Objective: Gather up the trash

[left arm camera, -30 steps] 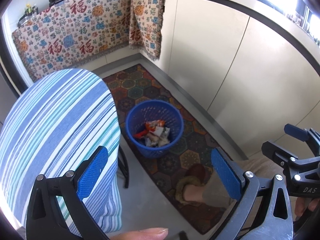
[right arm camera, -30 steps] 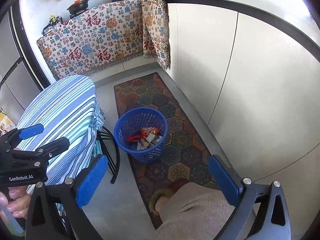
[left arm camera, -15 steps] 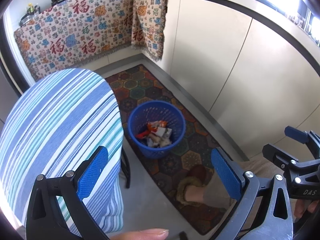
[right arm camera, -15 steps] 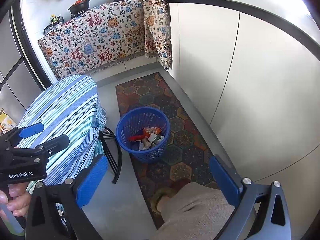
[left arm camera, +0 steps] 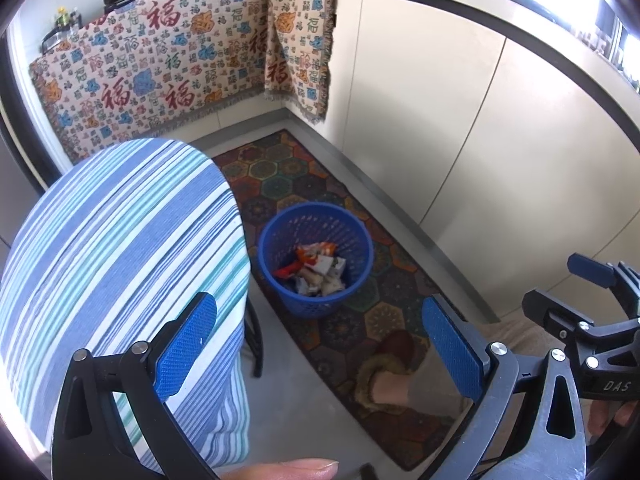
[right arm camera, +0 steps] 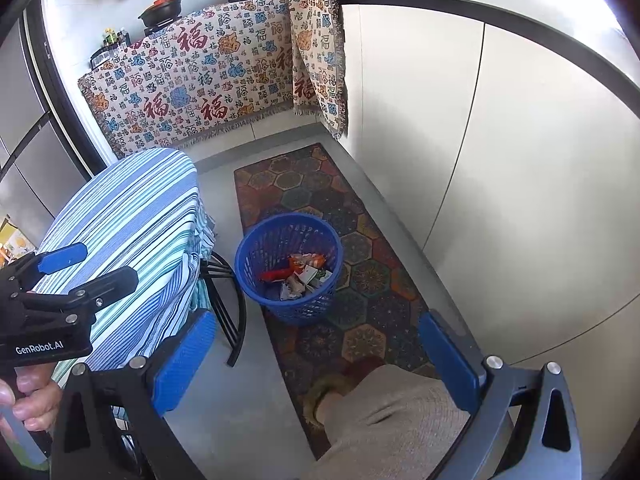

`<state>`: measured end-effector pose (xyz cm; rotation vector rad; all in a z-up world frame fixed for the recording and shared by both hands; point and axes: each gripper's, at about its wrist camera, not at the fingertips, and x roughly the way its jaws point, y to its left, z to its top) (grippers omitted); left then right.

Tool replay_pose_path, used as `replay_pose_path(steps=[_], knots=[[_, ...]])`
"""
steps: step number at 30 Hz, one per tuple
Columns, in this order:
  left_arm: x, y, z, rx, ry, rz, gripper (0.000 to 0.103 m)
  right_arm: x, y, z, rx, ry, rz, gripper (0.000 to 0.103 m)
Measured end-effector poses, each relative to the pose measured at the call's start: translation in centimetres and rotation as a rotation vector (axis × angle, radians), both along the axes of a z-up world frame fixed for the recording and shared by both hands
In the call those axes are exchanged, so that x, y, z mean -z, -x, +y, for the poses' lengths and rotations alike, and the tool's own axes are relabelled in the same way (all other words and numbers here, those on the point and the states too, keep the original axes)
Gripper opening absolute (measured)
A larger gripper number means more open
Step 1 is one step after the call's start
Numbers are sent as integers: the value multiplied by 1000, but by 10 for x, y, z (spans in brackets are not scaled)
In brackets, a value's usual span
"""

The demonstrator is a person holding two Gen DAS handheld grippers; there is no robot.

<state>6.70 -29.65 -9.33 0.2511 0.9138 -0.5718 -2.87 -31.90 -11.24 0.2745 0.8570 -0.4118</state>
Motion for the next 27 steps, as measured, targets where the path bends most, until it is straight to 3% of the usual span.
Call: replay_pose_path(steps=[27], knots=[[0, -3, -6, 0, 0, 10, 102, 3, -1, -2, 8, -9, -2, 103]])
